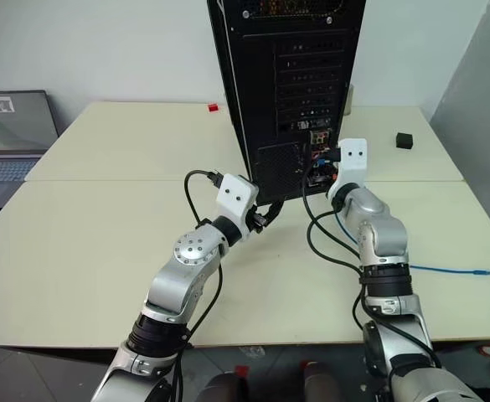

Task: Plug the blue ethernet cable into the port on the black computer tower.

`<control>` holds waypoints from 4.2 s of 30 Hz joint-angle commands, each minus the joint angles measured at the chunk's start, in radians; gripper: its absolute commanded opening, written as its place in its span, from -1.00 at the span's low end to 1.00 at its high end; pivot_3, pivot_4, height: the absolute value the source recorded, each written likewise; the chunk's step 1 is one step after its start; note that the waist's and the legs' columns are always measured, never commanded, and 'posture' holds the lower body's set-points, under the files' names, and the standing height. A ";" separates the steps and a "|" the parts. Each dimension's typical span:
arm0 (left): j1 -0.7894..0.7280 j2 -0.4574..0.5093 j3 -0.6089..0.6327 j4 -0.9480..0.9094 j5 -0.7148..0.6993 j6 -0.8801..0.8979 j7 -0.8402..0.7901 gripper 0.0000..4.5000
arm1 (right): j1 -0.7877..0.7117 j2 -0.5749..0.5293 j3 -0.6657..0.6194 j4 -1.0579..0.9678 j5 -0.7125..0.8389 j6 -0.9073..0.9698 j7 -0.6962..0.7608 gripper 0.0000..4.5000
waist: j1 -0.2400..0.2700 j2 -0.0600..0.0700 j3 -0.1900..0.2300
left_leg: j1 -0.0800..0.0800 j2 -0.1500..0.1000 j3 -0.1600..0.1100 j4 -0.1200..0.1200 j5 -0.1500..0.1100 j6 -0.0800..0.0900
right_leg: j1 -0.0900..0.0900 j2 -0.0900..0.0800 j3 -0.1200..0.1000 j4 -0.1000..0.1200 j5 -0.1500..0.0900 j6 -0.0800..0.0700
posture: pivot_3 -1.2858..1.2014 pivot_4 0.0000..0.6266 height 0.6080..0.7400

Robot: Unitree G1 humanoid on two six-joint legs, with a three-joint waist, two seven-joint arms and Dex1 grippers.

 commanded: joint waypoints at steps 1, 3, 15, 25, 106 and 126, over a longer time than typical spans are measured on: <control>-0.005 0.000 0.006 -0.035 0.006 -0.013 0.000 0.42 | -0.040 0.012 -0.019 -0.037 0.021 -0.003 -0.004 -1.00 | 0.000 0.000 0.000 | 0.000 0.000 0.000 0.000 0.000 0.000 | 0.000 0.000 0.000 0.000 0.000 0.000 | 0.03 -0.52 1.00; -0.006 0.000 0.007 -0.032 0.006 -0.014 -0.001 0.42 | -0.042 0.014 -0.024 -0.036 0.023 -0.003 -0.006 -1.00 | 0.000 0.000 0.000 | 0.000 0.000 0.000 0.000 0.000 0.000 | 0.000 0.000 0.000 0.000 0.000 0.000 | 0.03 -0.52 1.00; -0.010 0.001 0.003 -0.035 0.009 -0.020 -0.006 0.42 | -0.047 0.016 -0.016 -0.065 0.017 0.018 0.007 -1.00 | -0.003 0.000 0.000 | 0.000 0.000 0.000 0.000 0.000 0.000 | 0.000 0.000 0.000 0.000 0.000 0.000 | 0.03 -0.52 1.00; -0.003 0.010 0.002 -0.032 0.011 -0.027 -0.009 0.42 | -0.028 0.005 0.003 -0.090 0.002 0.047 0.013 -1.00 | -0.003 0.000 0.000 | 0.000 0.000 0.000 0.000 0.000 0.000 | 0.000 0.000 0.000 0.000 0.000 0.000 | 0.03 -0.52 1.00; 0.001 0.017 -0.004 -0.028 0.019 -0.028 -0.010 0.42 | -0.087 -0.002 0.037 -0.050 -0.047 0.022 0.024 -1.00 | -0.012 0.000 0.000 | -0.001 0.000 0.000 -0.001 0.000 0.000 | -0.001 0.000 0.000 -0.001 0.000 0.000 | 0.03 -0.52 1.00; -0.002 0.013 -0.002 -0.020 0.022 -0.036 -0.013 0.42 | -0.127 0.008 0.050 0.047 -0.116 -0.024 -0.025 -1.00 | -0.016 0.000 0.000 | 0.000 0.000 0.001 -0.001 0.000 0.000 | -0.001 0.000 0.001 -0.001 0.000 0.000 | 0.03 -0.52 1.00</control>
